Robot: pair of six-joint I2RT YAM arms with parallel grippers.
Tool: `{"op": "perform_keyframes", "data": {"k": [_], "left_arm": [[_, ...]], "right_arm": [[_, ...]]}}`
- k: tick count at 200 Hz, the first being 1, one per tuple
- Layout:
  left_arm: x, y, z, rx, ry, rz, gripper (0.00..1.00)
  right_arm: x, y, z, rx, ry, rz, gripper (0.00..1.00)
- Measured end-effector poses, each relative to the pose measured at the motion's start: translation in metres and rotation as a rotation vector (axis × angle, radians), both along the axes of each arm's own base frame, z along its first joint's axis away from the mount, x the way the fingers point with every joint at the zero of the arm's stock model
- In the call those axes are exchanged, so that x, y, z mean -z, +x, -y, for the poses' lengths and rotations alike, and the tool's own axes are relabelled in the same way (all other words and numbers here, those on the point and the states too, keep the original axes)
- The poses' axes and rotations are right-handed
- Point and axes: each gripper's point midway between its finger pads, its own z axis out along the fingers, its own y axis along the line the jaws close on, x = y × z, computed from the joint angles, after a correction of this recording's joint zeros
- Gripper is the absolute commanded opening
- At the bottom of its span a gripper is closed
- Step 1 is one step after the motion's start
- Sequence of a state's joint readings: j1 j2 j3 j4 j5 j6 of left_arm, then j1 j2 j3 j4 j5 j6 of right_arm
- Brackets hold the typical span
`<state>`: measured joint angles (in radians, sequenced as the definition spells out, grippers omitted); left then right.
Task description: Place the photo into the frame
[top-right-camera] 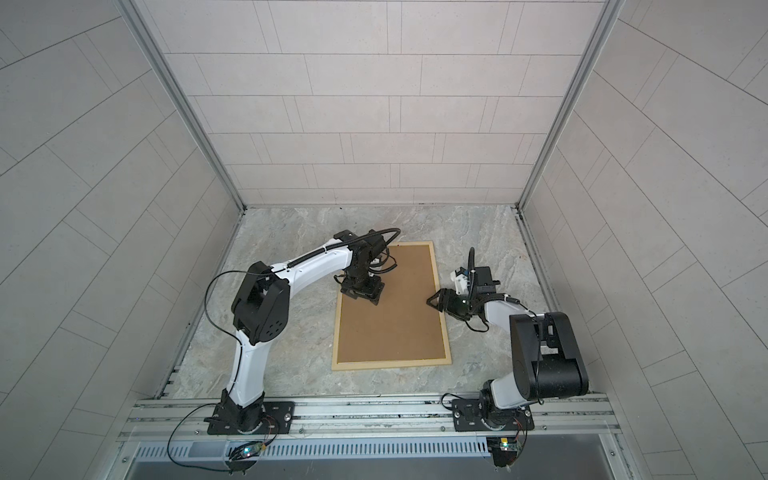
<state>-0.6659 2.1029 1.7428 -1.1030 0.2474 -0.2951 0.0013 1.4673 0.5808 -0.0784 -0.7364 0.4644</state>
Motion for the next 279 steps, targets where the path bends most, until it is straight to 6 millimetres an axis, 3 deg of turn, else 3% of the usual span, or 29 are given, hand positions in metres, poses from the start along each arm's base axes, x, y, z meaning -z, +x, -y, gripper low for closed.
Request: {"op": "perform_keyframes", "data": {"k": [32, 75, 125, 174, 214, 279], "left_arm": [[-0.016, -0.005, -0.01, -0.014, -0.022, 0.029, 0.75], [-0.039, -0.039, -0.043, -0.082, -0.103, 0.029, 0.72], [-0.003, -0.083, -0.068, -0.158, -0.095, -0.044, 0.69], [0.02, -0.108, -0.073, -0.202, -0.106, -0.079, 0.67], [0.021, -0.112, -0.066, -0.208, -0.126, -0.065, 0.56], [0.025, -0.117, -0.06, -0.188, -0.096, -0.047, 0.55]], "right_arm": [[0.0, -0.002, -0.001, -0.003, 0.003, -0.003, 0.68], [0.0, -0.007, -0.003, -0.01, 0.015, -0.013, 0.69], [0.0, -0.008, -0.003, -0.012, 0.019, -0.015, 0.69], [0.0, -0.008, -0.004, -0.013, 0.019, -0.019, 0.69], [0.001, -0.008, -0.004, -0.014, 0.019, -0.022, 0.69], [0.0, -0.008, -0.004, -0.015, 0.019, -0.022, 0.69]]}}
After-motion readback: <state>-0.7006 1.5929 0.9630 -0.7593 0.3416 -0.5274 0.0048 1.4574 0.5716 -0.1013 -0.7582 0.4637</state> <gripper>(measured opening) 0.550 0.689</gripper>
